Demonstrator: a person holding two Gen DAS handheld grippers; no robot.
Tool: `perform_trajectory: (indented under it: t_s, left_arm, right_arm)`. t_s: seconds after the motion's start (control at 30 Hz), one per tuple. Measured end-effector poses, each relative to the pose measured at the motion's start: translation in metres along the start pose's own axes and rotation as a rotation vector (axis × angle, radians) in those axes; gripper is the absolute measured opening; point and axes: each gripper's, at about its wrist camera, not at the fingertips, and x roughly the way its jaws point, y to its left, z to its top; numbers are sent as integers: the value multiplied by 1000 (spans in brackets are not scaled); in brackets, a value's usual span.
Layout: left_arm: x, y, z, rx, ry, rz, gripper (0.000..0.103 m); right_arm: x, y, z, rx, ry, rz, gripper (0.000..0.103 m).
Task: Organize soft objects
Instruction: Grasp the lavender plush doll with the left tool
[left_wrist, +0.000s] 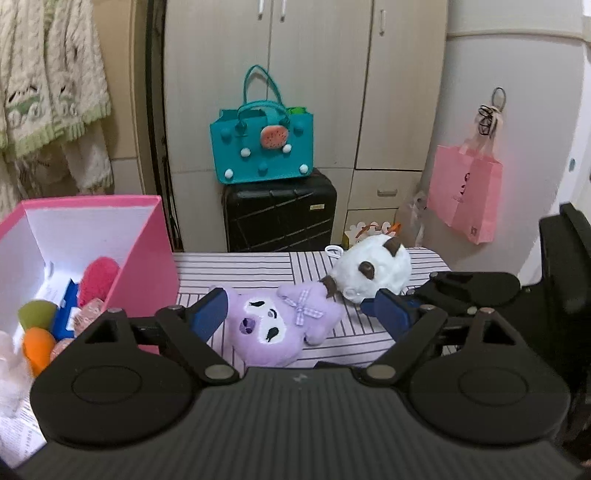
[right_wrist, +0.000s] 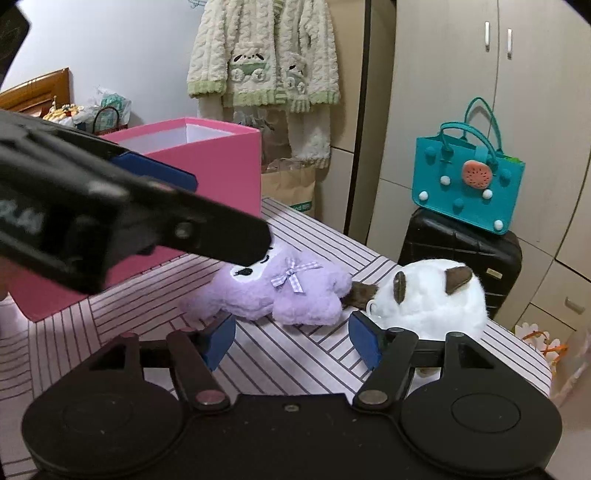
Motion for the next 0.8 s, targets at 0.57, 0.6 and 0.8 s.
perform_trajectory:
  t_s: [0.57, 0.6, 0.8]
  left_arm:
    - [72, 25, -2, -186, 197, 45, 87]
    - [75, 25, -4, -193, 211, 46, 87]
    - [87, 31, -11, -230, 257, 44, 87]
  right_arm:
    - [29, 1, 0, -17, 9, 39, 85]
    - [30, 1, 0, -12, 9, 41, 85]
    - [34, -1, -1, -6, 10, 55, 85]
